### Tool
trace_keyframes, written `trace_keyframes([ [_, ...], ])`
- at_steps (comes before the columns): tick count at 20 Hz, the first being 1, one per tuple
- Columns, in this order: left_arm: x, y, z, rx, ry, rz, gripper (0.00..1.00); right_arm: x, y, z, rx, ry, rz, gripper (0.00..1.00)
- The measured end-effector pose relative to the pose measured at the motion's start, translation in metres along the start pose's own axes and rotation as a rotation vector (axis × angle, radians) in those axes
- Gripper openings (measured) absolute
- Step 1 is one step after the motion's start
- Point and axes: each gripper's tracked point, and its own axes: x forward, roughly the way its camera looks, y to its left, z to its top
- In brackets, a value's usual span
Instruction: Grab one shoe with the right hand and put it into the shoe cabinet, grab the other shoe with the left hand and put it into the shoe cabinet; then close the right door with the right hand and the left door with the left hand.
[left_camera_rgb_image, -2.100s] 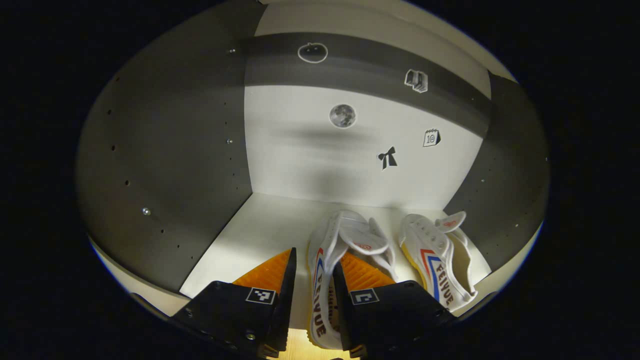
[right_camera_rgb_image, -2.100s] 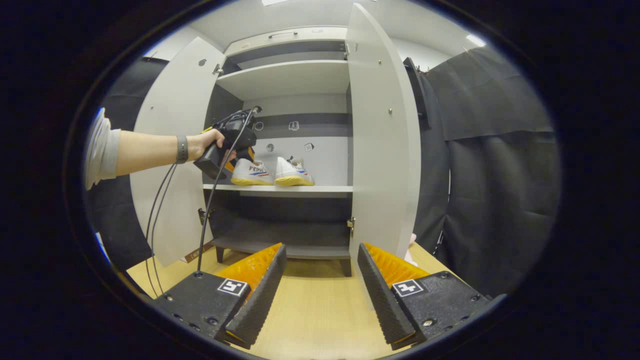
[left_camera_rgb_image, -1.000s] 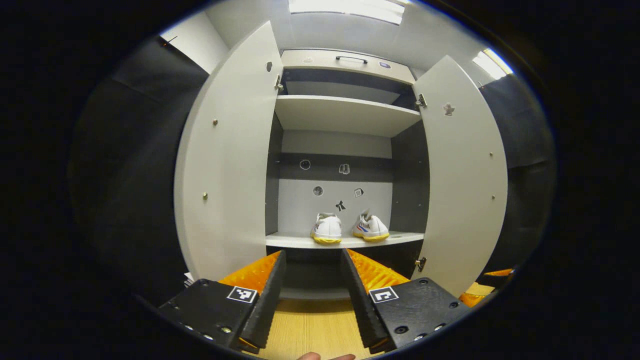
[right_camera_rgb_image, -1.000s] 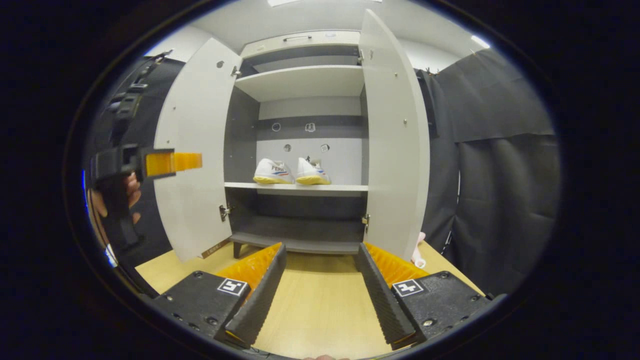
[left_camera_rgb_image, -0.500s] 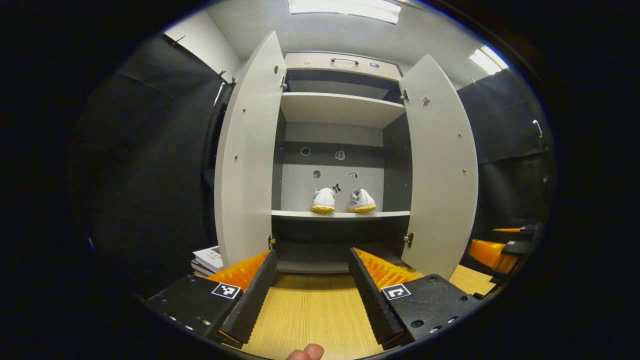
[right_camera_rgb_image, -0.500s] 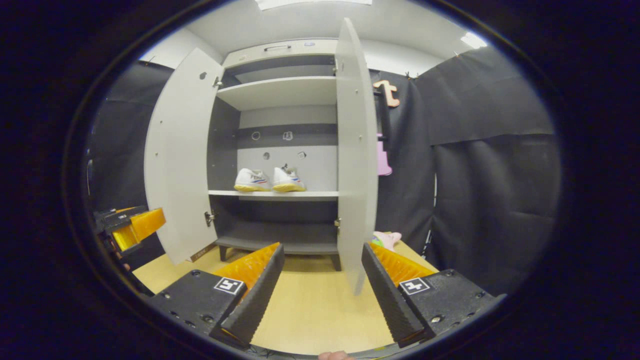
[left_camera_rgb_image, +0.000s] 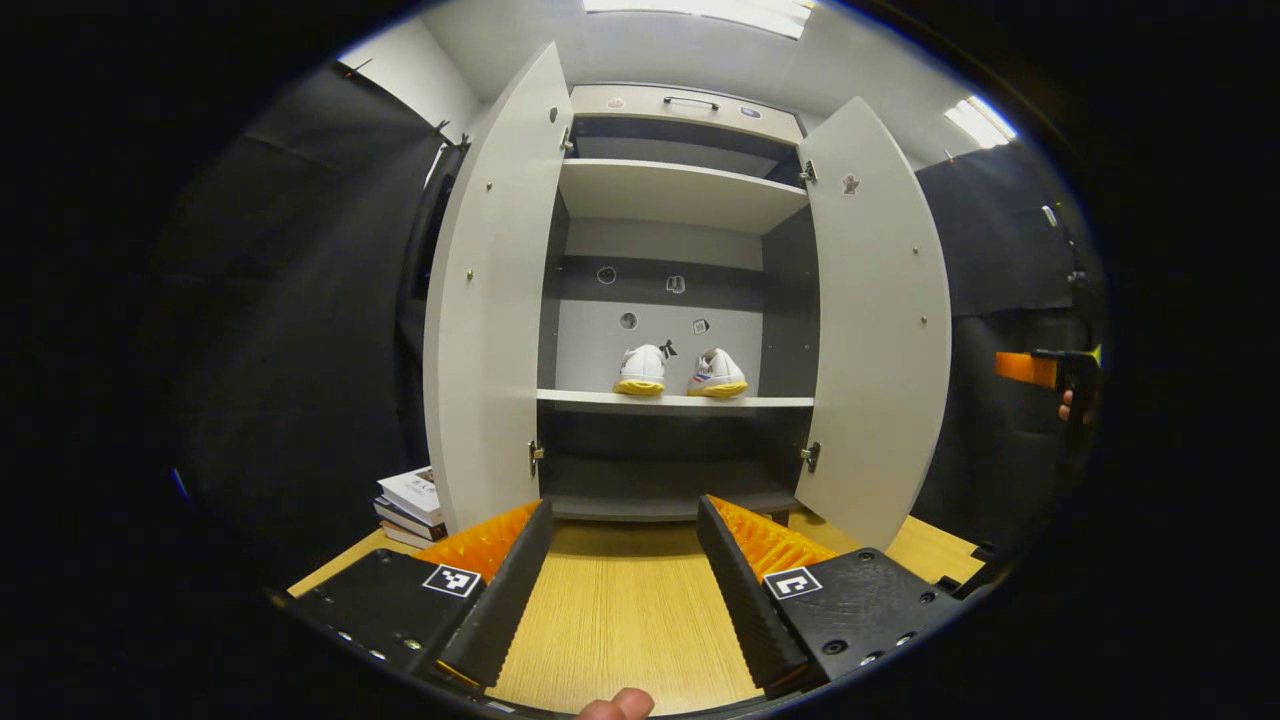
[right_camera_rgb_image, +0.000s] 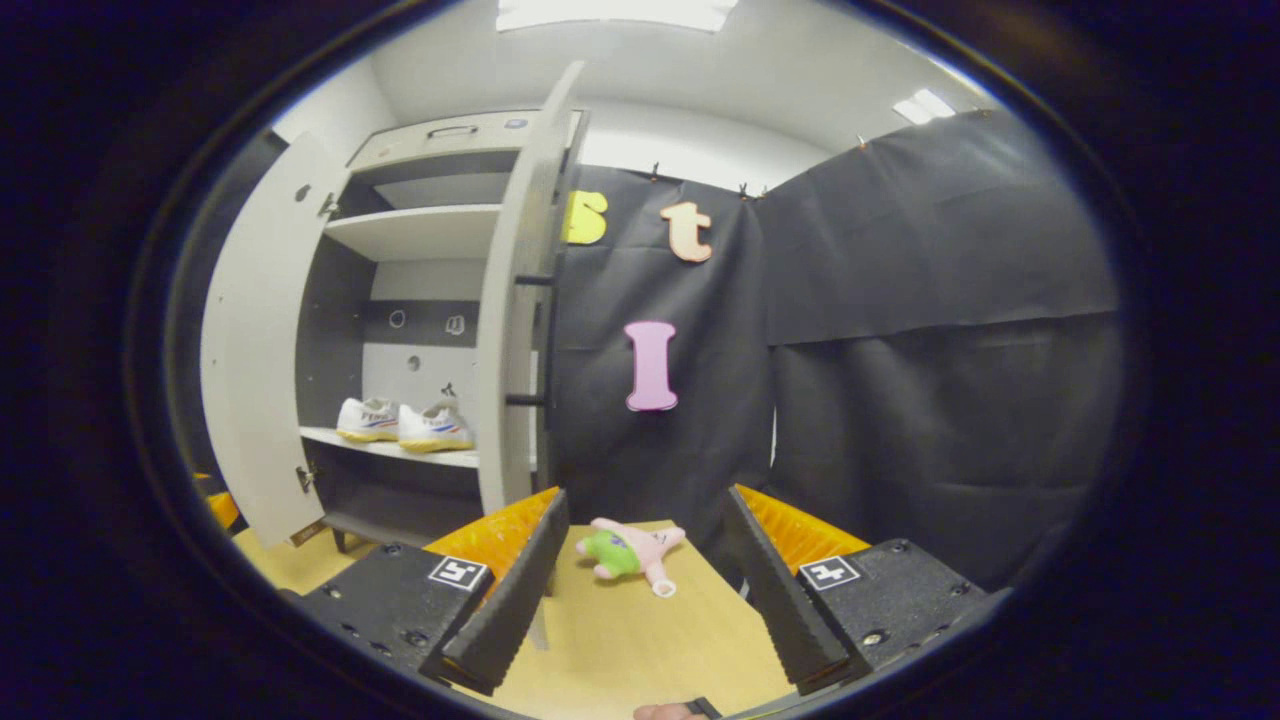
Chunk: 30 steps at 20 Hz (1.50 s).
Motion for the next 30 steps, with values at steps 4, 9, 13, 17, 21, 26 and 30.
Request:
trace_keyframes([
  [4, 0.001, 0.004, 0.002, 0.01, -0.007, 0.023, 0.87, 0.049, -0.009, 0.034, 0.044, -0.003, 0.029, 0.98],
  [9, 0.004, 0.008, -0.007, 0.016, 0.025, 0.032, 0.87, 0.095, 0.001, 0.067, 0.034, -0.048, 0.063, 0.96],
  [13, 0.008, 0.009, -0.014, -0.003, 0.055, 0.039, 0.87, 0.108, 0.014, 0.087, 0.011, -0.063, 0.043, 0.98],
  [17, 0.013, -0.001, -0.015, -0.008, 0.066, 0.011, 0.87, 0.101, 0.031, 0.084, 0.023, -0.055, 0.069, 0.96],
  [21, 0.016, -0.009, -0.013, -0.006, 0.06, -0.011, 0.87, 0.094, 0.053, 0.085, 0.034, -0.055, 0.096, 0.96],
  [26, 0.014, -0.004, -0.016, 0.002, 0.066, -0.002, 0.87, 0.086, 0.092, 0.085, 0.046, -0.06, 0.157, 0.95],
  [30, 0.015, 0.01, -0.018, 0.001, 0.071, 0.024, 0.87, 0.084, 0.124, 0.082, 0.082, -0.047, 0.208, 0.95],
])
